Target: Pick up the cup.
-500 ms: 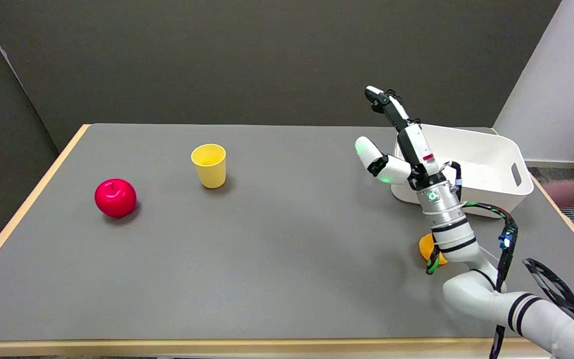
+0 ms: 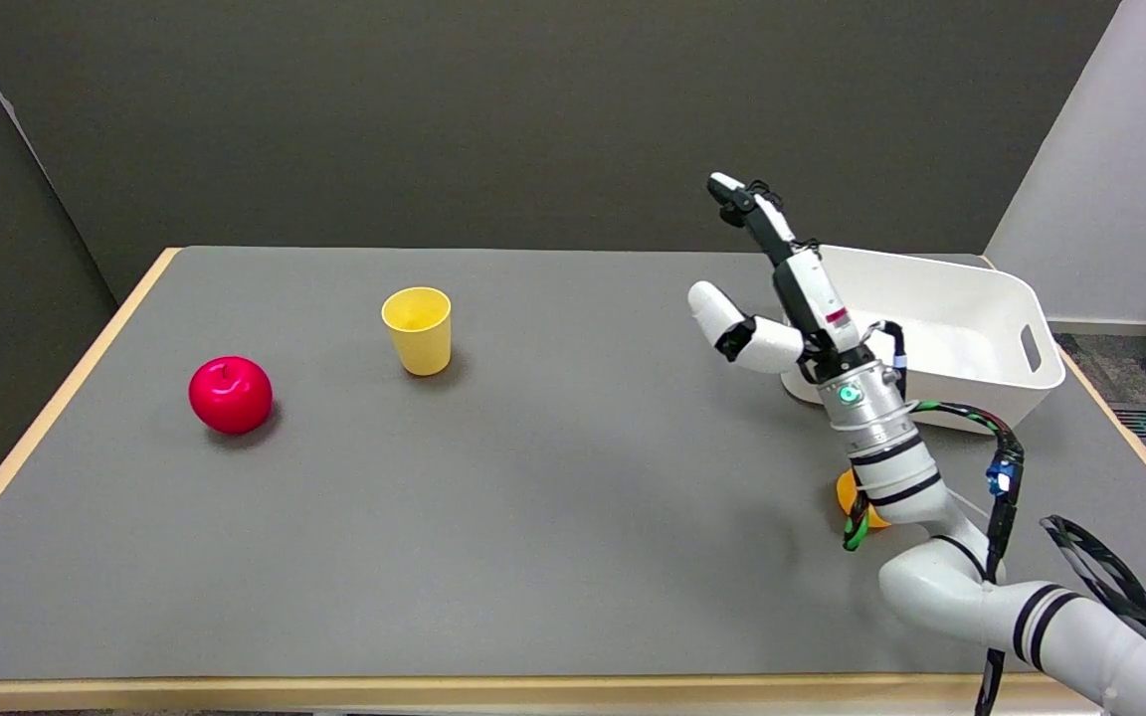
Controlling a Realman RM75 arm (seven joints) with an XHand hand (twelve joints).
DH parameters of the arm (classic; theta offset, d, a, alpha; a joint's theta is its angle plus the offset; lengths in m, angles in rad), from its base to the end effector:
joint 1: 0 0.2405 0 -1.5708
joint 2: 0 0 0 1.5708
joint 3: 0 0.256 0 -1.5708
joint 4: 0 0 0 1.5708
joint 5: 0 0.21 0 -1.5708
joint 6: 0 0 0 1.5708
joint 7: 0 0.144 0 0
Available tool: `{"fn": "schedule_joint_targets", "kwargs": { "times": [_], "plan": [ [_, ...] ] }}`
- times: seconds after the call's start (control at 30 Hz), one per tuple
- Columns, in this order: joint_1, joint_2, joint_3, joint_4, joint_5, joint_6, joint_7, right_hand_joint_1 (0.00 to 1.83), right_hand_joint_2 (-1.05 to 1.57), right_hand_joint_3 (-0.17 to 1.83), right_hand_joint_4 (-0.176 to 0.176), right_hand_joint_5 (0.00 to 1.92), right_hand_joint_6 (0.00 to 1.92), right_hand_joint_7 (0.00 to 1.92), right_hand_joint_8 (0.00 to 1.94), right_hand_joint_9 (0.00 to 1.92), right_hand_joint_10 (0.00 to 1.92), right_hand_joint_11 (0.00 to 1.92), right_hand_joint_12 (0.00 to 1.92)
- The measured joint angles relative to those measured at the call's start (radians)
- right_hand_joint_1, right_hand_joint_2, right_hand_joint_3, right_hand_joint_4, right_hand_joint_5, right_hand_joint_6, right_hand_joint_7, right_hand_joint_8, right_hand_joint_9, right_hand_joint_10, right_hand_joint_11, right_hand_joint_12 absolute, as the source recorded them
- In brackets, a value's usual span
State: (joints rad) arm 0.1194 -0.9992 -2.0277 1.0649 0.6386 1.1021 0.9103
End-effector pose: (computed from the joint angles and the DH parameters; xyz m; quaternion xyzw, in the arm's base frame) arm -0.2466 -0.3263 0.3523 0.7270 -0.1372 0.4566 0.4942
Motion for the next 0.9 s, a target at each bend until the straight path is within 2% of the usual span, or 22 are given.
{"fn": "schedule_joint_targets", "kwargs": {
  "times": [0.07, 0.2, 0.53, 0.67, 0.77, 0.9],
  "plan": [
    [0.005, 0.000, -0.005, 0.010, -0.011, -0.021, -0.001, 0.48, 0.68, 0.81, -0.135, 0.07, 0.30, 0.00, 0.15, 0.00, 0.23, 0.00, 0.47],
    [0.026, -0.006, -0.020, 0.025, -0.032, -0.081, -0.004, 0.48, 0.68, 0.80, -0.137, 0.04, 0.30, 0.00, 0.12, 0.00, 0.17, 0.00, 0.42],
    [0.163, -0.085, -0.119, -0.019, -0.076, -0.255, -0.007, 0.47, 0.68, 0.79, -0.134, 0.04, 0.29, 0.00, 0.13, 0.00, 0.17, 0.00, 0.43],
    [0.224, -0.134, -0.157, -0.066, -0.088, -0.321, -0.008, 0.49, 0.68, 0.80, -0.104, 0.04, 0.29, 0.00, 0.14, 0.00, 0.18, 0.00, 0.43],
    [0.264, -0.167, -0.179, -0.098, -0.094, -0.370, -0.010, 0.54, 0.62, 0.95, -0.060, 0.05, 0.36, 0.03, 0.13, 0.00, 0.24, 0.00, 0.50],
    [0.313, -0.205, -0.203, -0.136, -0.101, -0.427, -0.025, 0.58, 0.62, 0.95, -0.040, 0.08, 0.39, 0.04, 0.17, 0.00, 0.30, 0.00, 0.54]
  ]
}}
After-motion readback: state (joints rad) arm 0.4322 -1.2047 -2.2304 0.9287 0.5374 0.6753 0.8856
